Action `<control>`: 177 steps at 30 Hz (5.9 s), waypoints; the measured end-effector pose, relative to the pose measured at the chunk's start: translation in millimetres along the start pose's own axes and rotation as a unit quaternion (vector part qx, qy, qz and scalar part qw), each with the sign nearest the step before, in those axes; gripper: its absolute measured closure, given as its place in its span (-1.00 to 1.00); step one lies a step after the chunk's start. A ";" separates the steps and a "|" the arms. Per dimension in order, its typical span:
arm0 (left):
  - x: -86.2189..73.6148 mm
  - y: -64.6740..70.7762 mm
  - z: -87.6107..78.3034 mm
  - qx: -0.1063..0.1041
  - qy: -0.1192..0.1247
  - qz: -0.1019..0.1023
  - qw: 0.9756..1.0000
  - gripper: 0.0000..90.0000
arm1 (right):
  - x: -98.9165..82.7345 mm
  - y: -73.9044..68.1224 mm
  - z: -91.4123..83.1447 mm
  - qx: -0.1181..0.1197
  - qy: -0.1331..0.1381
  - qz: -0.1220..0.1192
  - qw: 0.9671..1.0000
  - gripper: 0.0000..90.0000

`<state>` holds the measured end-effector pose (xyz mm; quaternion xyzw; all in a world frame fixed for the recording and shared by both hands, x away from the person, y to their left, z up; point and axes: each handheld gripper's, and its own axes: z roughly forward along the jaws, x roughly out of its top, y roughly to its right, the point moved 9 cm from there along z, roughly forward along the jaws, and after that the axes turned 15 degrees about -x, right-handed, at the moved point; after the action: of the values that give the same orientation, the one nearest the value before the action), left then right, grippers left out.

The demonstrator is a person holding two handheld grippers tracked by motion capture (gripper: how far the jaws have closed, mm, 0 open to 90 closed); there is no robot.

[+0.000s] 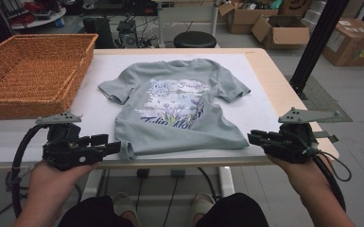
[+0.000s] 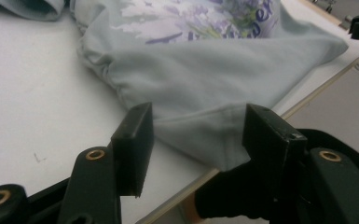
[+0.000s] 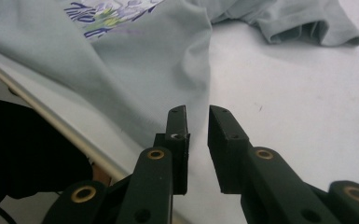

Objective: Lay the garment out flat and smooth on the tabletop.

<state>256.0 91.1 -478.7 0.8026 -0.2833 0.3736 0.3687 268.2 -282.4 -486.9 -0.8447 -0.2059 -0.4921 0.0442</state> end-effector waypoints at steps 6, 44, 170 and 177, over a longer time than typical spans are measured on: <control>4.5 9.9 11.2 -0.013 -0.003 0.003 1.000 -0.03 | 8.4 0.8 9.2 0.007 0.007 -0.004 1.000 0.68; -31.6 -4.7 -43.1 -0.002 -0.002 0.061 0.998 0.95 | -22.1 -29.7 -10.8 0.009 0.000 0.048 0.999 0.95; 167.5 -217.0 162.0 0.065 -0.090 0.009 0.994 0.13 | 144.6 106.9 279.2 -0.013 -0.057 -0.005 0.998 0.35; 157.4 -213.9 162.1 0.064 -0.103 0.027 0.992 0.65 | 133.6 93.2 282.9 0.014 -0.091 -0.024 0.995 0.61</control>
<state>563.8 54.0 -505.5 0.8508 -0.3168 0.3164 0.2752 592.3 -248.3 -506.2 -0.8801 -0.2357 -0.4115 0.0252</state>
